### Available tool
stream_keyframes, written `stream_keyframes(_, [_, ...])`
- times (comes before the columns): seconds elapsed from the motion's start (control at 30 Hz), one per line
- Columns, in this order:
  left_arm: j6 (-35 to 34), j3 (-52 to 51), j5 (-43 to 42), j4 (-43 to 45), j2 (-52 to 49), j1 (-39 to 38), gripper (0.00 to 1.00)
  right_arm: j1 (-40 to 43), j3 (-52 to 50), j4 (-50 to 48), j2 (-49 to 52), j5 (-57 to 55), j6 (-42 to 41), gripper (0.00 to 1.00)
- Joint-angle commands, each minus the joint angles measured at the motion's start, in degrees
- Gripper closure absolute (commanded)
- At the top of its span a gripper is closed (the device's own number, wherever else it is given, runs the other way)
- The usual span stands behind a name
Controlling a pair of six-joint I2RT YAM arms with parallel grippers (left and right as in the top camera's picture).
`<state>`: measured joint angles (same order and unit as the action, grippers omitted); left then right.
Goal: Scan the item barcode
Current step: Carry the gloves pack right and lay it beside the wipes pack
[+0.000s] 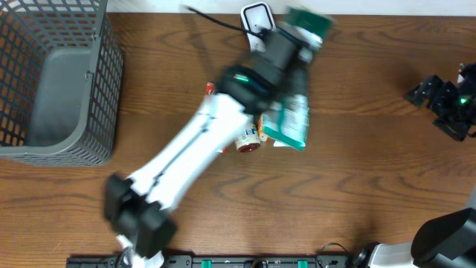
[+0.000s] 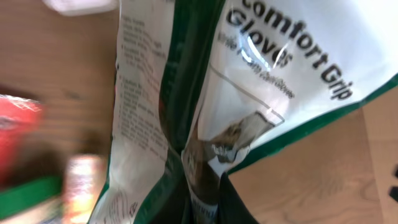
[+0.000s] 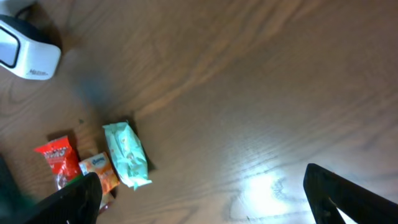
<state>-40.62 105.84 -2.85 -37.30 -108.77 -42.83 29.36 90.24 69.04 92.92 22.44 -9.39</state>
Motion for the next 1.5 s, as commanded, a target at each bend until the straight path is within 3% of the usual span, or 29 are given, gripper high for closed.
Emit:
stream_keyframes(0.0, [-8.0, 0.1, 3.1, 4.3, -4.5, -4.0, 0.93, 1.0, 0.9, 0.9, 0.0, 1.0, 2.7, 0.01])
stream_keyframes(0.17, [-12.1, 0.1, 3.5, 13.3, -12.4, -8.2, 0.93, 1.0, 0.9, 1.1, 0.0, 1.0, 2.8, 0.01])
stream_keyframes(0.33, [-12.2, 0.1, 3.9, 16.9, -17.4, -10.1, 0.93, 1.0, 0.9, 1.1, 0.0, 1.0, 2.8, 0.01])
stream_keyframes(0.57, [-11.9, 0.1, 12.2, 15.2, -21.0, -10.2, 0.93, 0.6, 0.8, 1.2, 0.0, 1.0, 2.8, 0.01])
stream_keyframes(0.93, [-11.8, 0.1, 12.4, 13.6, -23.6, -10.3, 0.92, -0.1, 0.8, 1.2, 0.0, 1.0, 2.8, 0.01])
stream_keyframes(1.13, [-10.4, 0.1, 12.4, 14.1, -23.6, -10.2, 0.42, -0.2, 0.8, 1.3, 0.0, 1.0, 2.8, 0.01])
stream_keyframes(1.27, [-8.7, 0.2, 12.3, 14.5, -23.1, -10.2, 0.33, -0.2, 0.8, 1.3, 0.0, 1.0, 2.8, 0.01])
stream_keyframes(1.47, [3.6, 0.8, 12.3, 15.3, -15.3, -10.1, 0.31, -0.3, 0.8, 1.6, 0.0, 1.0, 2.8, 0.01])
